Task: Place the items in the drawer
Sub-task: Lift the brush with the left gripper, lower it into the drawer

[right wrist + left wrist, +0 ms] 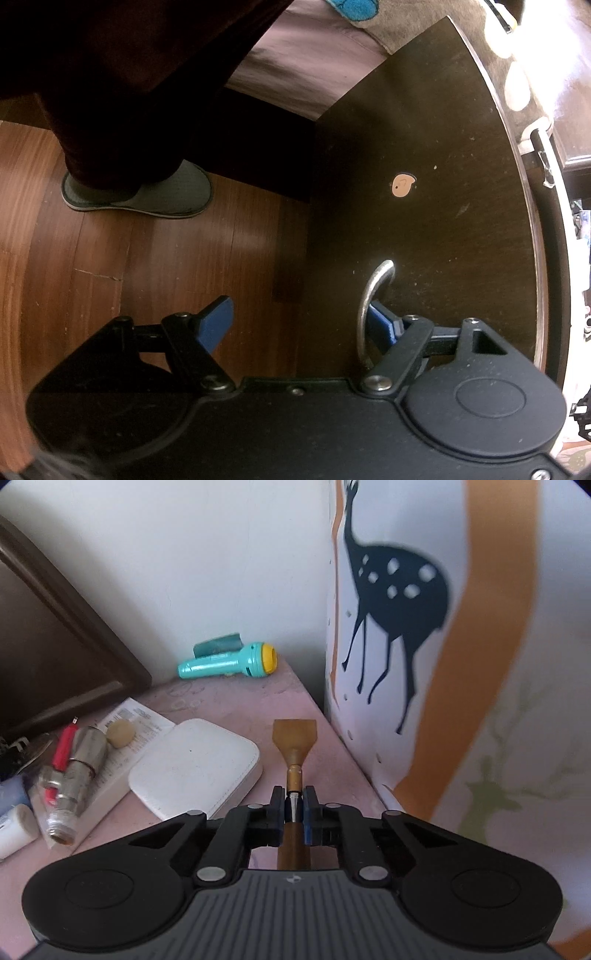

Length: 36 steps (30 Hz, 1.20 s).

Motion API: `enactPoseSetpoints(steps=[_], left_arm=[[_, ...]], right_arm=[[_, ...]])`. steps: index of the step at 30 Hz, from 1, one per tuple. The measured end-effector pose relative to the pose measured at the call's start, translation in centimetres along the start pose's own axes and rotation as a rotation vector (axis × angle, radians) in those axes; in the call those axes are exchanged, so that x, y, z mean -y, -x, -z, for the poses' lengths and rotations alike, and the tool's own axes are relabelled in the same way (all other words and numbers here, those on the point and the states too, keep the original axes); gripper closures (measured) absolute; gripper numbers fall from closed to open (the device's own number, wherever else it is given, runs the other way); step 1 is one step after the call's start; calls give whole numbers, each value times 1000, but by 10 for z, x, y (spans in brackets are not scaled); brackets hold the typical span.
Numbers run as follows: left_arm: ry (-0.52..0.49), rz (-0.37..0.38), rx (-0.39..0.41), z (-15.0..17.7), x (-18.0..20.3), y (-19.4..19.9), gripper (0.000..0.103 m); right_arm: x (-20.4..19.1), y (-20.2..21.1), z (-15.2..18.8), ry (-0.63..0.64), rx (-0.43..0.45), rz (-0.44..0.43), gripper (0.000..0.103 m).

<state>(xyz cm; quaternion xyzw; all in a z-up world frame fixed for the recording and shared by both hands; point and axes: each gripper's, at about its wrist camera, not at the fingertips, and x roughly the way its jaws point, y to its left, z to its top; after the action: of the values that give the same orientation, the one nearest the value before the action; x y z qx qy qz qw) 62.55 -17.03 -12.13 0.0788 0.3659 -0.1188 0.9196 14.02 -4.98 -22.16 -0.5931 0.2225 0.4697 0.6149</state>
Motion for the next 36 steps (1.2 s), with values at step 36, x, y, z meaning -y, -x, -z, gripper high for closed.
enactPoseSetpoints(steps=[36], left_arm=[[146, -80, 180, 137, -47, 273, 95]], right_arm=[[2, -5, -4, 25, -23, -6, 27]])
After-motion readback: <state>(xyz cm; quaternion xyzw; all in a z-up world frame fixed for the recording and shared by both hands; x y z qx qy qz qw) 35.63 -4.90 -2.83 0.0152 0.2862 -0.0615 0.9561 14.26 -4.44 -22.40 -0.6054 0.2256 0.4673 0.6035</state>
